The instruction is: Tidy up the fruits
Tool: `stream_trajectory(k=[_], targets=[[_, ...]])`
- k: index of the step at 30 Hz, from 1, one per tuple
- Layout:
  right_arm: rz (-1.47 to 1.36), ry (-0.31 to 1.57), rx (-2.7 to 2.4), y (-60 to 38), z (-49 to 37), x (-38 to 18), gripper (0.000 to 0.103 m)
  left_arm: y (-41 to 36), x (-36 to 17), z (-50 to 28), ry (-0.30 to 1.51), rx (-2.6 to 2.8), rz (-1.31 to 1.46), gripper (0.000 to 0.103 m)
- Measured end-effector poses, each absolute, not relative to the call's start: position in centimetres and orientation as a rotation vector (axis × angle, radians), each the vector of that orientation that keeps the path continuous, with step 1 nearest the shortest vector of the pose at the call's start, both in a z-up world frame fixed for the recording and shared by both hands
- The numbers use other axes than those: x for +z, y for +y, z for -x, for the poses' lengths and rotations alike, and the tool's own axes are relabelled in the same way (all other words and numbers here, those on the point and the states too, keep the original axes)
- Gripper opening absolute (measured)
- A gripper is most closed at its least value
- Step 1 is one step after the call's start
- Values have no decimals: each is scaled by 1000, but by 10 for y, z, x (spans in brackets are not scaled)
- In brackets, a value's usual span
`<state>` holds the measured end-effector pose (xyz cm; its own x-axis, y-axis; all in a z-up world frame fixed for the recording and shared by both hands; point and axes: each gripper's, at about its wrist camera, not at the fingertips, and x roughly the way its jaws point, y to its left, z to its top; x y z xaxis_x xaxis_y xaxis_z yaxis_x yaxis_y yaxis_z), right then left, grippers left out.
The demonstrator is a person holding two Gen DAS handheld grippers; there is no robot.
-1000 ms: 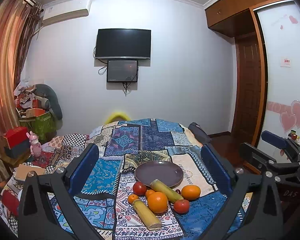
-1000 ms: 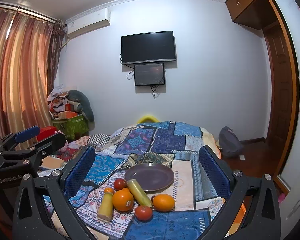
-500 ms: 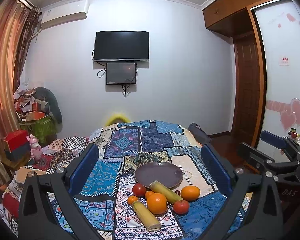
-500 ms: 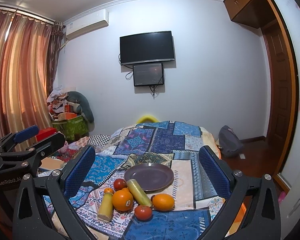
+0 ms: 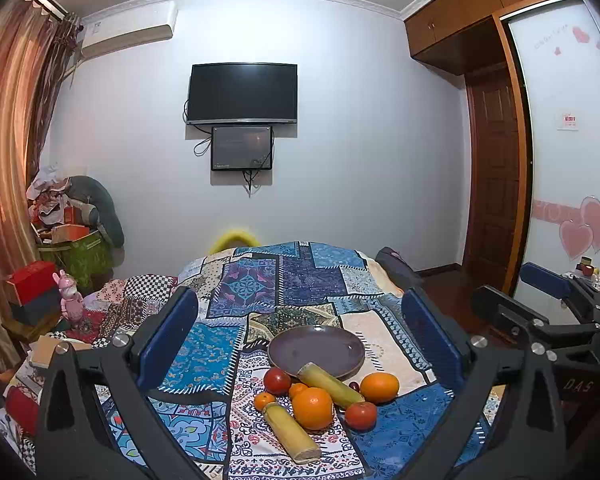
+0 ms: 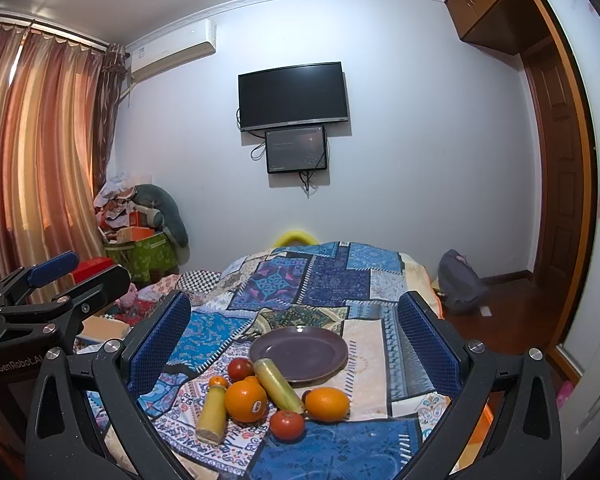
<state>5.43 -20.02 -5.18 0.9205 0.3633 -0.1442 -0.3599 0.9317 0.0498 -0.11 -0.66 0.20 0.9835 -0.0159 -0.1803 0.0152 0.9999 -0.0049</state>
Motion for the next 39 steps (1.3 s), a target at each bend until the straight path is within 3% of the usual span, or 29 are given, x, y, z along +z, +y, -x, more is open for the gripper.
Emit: stream_trajectory(k=[31,33,36,39], targets=[[-28,188,392,-201,-64,-57,103,0,-6,-13,228,-23,24,103],[-23,203,396,-200,-69,-60,103,1,-9,-16,243,-23,28,101],[-19,235,410,-200,-78,-67,97,2,-16,-27,278,-11,19,90],[-12,290,417,-201,-91,-77,83,4,-28,-43,341,-14,20,81]])
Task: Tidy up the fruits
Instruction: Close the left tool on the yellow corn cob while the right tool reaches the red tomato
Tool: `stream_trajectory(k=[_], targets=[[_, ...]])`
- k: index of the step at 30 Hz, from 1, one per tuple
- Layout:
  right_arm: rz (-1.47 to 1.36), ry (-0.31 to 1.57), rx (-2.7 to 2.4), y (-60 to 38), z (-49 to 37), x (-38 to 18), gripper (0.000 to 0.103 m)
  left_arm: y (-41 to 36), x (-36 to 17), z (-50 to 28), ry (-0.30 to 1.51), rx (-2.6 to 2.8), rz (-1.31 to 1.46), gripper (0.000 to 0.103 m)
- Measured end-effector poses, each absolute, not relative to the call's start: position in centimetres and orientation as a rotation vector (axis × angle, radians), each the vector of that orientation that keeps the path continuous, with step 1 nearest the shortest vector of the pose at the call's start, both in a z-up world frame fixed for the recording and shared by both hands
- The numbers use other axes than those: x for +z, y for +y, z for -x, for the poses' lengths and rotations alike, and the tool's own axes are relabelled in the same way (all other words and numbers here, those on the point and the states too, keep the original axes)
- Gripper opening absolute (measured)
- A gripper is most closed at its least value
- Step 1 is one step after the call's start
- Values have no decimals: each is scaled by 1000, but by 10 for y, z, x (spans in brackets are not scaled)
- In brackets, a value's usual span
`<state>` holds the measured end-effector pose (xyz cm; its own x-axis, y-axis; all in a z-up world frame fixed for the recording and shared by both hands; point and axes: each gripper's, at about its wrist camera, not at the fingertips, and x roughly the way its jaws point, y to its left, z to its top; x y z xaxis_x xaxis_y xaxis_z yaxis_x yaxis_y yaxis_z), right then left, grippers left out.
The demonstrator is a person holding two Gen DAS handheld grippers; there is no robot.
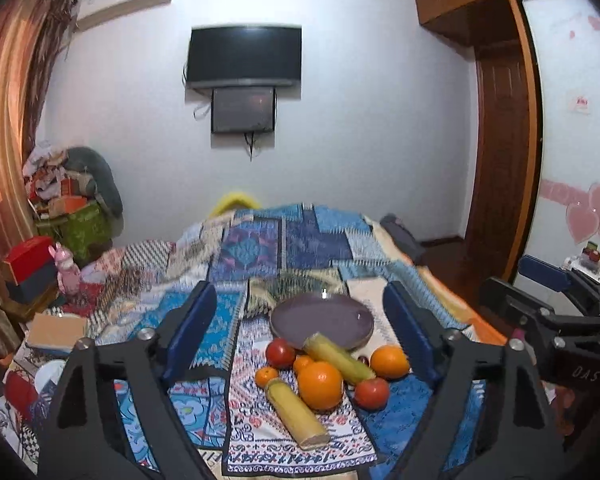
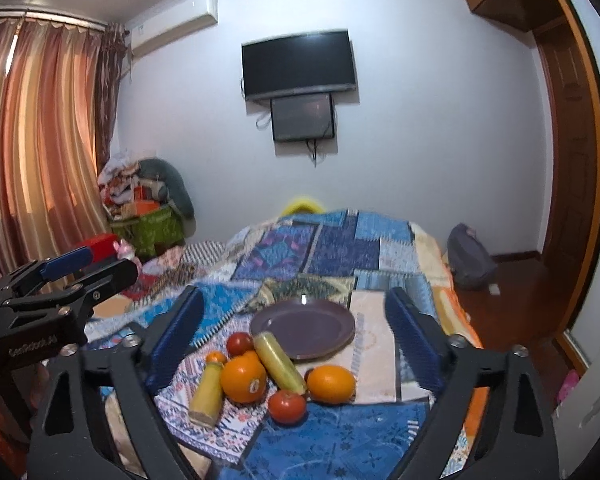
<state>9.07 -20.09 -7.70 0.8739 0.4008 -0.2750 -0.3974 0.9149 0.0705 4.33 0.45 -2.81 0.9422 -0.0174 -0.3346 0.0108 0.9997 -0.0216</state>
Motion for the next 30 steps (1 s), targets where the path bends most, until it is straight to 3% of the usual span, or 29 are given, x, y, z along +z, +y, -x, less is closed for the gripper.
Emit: stream_trajectory(k=[5,8,12,24,30], targets=[[-9,400,445,-204,-112,-98,64,12,-57,-76,488,-38,45,57],[0,473,456,-205,-123,-116,56,17,-78,-97,582,-46,69,48],[5,566,475,-205,-134,-136,49,20,-111,-120,698,-56,83,45],[1,789,526,-193,-157,-186,49,15,-182,-141,940,-140,114,44],[2,859,549,-182,-165,-203,49,10,-198,-140,952,-99,67,51]])
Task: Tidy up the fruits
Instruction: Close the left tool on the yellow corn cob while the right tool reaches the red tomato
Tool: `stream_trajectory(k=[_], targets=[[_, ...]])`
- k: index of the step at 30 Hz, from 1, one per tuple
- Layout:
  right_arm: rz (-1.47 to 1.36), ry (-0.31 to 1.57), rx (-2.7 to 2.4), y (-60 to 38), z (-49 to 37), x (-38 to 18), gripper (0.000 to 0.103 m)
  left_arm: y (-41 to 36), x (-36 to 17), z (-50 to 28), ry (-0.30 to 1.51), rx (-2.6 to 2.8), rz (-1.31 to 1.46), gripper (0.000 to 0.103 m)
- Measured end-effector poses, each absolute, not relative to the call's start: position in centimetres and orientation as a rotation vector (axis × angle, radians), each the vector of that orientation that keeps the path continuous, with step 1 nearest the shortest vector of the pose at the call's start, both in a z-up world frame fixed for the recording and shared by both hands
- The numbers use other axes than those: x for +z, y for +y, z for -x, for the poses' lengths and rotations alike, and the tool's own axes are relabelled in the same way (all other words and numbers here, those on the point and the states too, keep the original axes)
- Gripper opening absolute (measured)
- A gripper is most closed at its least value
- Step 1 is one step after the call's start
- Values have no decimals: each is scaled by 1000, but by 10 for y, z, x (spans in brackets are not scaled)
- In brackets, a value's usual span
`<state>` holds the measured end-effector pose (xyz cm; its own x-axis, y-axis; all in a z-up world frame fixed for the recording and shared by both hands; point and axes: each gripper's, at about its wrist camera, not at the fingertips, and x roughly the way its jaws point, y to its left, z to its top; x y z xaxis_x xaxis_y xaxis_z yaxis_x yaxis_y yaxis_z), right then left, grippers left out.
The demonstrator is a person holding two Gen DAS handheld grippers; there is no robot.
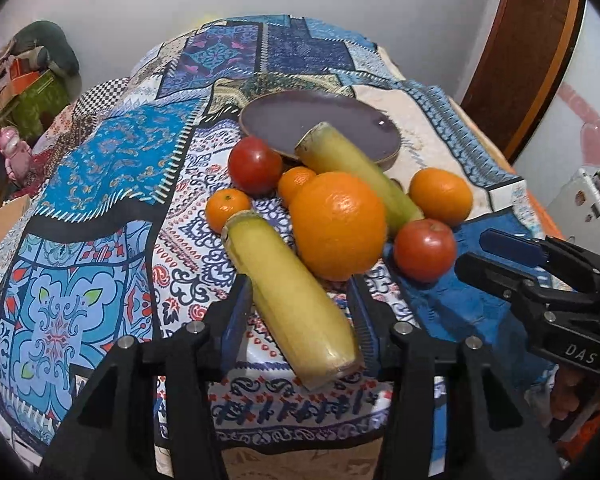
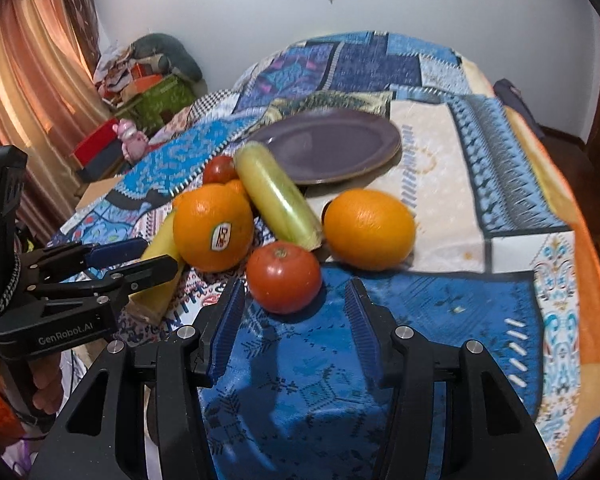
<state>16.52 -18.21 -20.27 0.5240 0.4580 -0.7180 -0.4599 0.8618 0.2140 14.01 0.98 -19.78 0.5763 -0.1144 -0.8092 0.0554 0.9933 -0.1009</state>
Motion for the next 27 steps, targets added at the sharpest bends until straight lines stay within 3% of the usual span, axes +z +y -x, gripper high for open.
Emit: stream_trajectory(k=[2,4,22,27], targets=[[4,876,560,-180,-169,-207,49,16,-204,-143,969,-105,107,61],[8,892,567,-177,-173,-210,49,22,-206,-146,974,-111,133,63],[3,948,574,-163,-192,-228,49,36,-207,-159,972,-94,133,62],[-1,940,570,-163,-193,-228,47,38,-207,-157,975,-117,142,54]])
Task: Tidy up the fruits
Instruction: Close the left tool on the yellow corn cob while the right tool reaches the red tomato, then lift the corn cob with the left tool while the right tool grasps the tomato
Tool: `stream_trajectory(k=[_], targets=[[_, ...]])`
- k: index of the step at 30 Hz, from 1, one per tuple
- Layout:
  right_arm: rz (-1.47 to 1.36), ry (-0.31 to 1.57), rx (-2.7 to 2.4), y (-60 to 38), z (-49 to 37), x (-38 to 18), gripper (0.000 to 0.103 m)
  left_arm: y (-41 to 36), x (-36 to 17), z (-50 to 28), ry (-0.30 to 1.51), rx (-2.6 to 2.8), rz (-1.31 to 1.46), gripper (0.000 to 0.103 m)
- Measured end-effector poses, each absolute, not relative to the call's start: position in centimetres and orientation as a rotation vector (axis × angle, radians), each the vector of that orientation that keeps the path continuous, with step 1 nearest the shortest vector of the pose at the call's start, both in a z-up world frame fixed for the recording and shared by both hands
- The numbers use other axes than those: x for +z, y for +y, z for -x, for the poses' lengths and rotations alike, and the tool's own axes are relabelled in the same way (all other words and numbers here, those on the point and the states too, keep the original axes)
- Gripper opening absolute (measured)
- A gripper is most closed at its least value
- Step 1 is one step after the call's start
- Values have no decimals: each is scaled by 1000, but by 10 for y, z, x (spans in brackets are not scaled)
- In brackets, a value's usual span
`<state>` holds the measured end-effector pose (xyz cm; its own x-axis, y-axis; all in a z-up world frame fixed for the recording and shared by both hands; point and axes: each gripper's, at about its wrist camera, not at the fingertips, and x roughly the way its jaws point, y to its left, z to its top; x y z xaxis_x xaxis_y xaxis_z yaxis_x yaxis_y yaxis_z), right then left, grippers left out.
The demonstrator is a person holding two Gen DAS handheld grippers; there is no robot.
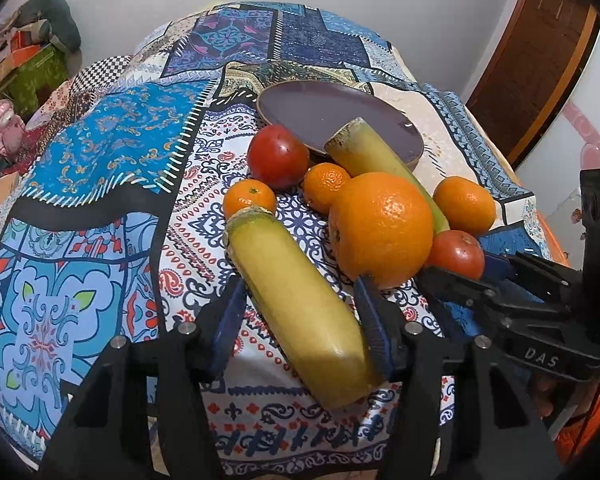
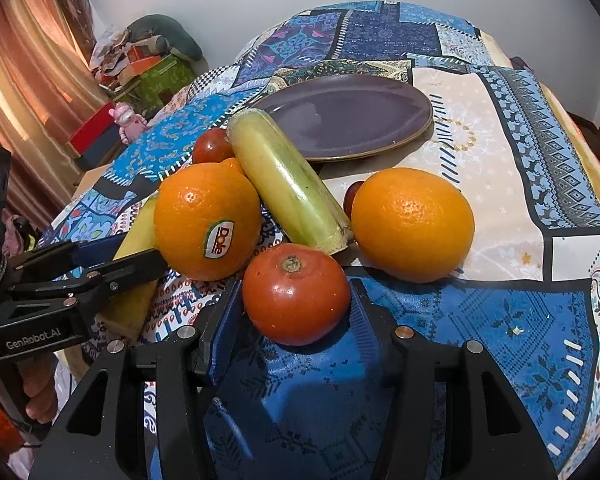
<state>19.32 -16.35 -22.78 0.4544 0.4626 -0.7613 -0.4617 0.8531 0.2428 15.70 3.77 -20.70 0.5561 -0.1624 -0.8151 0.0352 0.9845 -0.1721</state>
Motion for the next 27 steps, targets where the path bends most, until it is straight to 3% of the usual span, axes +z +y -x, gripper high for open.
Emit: stream_trajectory(k=[9,12,19,27], targets=[[10,923,562,-173,-186,-223,47,45,-186,-144,954,-123,62,33],[6,926,558,-177,-184,-222,47,43,-187,-146,968,-122,43,34],[-10,926,560,-181,-180,-220,47,45,-207,-163,1045,-78,129,54],[-3,924,565,-176,-181,-224,47,40,-215,-171,1038,-51,128,51]])
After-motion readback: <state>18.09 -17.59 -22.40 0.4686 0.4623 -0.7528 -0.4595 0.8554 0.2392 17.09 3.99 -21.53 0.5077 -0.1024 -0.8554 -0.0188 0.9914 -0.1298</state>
